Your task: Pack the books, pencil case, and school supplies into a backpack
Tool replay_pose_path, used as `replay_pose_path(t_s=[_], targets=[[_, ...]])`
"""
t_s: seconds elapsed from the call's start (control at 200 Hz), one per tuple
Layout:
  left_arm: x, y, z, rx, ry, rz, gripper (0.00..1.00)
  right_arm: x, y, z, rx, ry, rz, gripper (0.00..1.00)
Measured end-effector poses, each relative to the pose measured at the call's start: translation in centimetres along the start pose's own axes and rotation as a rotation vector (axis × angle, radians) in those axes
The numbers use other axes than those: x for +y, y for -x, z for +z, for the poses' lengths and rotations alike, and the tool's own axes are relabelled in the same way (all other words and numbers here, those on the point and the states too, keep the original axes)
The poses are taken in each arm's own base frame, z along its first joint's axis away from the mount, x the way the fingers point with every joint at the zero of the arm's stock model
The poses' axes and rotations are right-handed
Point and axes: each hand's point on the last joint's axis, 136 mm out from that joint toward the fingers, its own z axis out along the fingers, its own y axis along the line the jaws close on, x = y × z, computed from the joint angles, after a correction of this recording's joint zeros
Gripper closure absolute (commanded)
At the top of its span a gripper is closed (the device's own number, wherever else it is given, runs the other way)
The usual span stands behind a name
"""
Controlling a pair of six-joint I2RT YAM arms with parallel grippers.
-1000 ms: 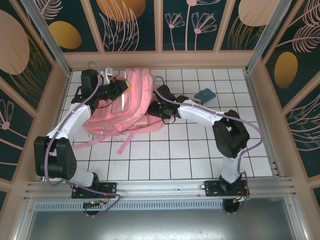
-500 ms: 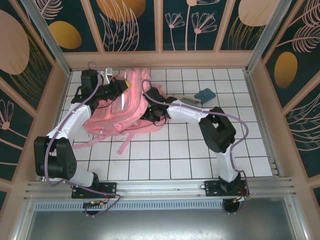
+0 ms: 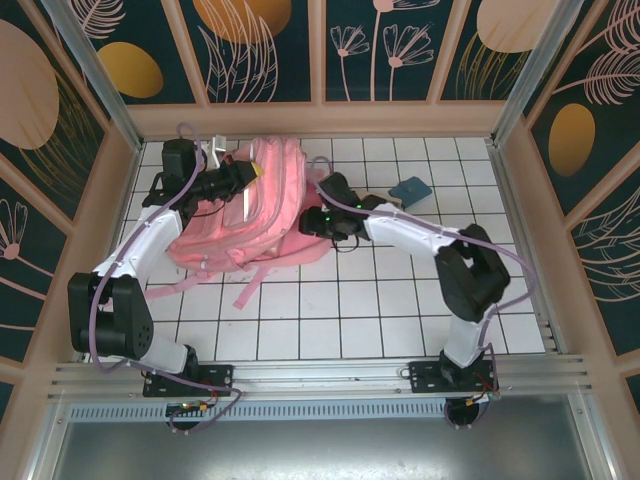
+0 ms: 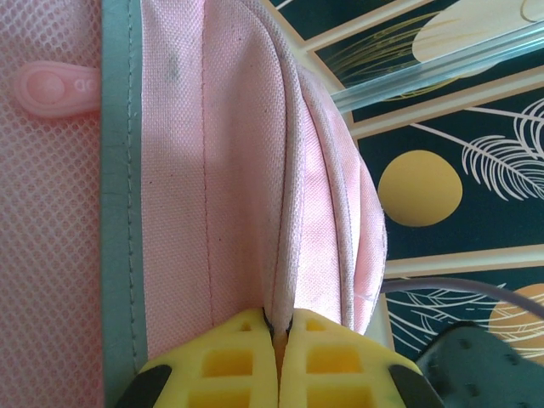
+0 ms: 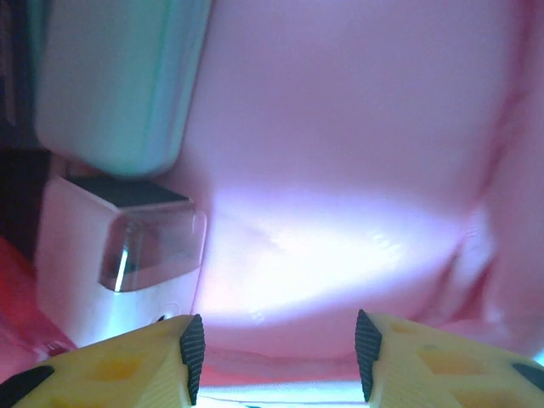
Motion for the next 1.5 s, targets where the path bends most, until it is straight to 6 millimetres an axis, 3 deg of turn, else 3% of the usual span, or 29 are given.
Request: replay_pose_path(t_s=[0.15,0.4,0.545,0.705,0.931,1.176,1.501], targets=[[-0.1,-0.1,0.0,0.006,-0.004,-0.001,1.00,-4.1,3.1,-3.3,-0.104,-0.054,0.040,0.46],[0.0,-0.2,0.0,0.008,-0.002,-0.003,1.00,-13.7,8.2,-5.1,-0.210,-0.226,0.121,0.42],[0.0,-0.2,0.0,0.009,-0.001,-0.005,1.00,-17.7,11.2,-4.4,-0.228,-0.290,0.150,0.41],[0.3,-0.5,0.1,0.016,0.001,-0.010,1.00,-20.4,13.9,-1.7,-0.209,-0.320,0.152,0.40],[0.3,-0.6,0.0,0.019,-0.001,-0.001,1.00,-22.1,14.2,1.7,-0.143,-0.327,0.138,0.38],[0.3,-0.7,0.0,0.019,-0.001,0.011,1.00,-21.5,13.5,2.4,-0.112,-0.279,0.137,0.38],[0.3,-0.7,0.0,0.019,-0.001,0.017,1.00,-19.1,8.7,1.6,-0.060,-0.202,0.168,0.36]])
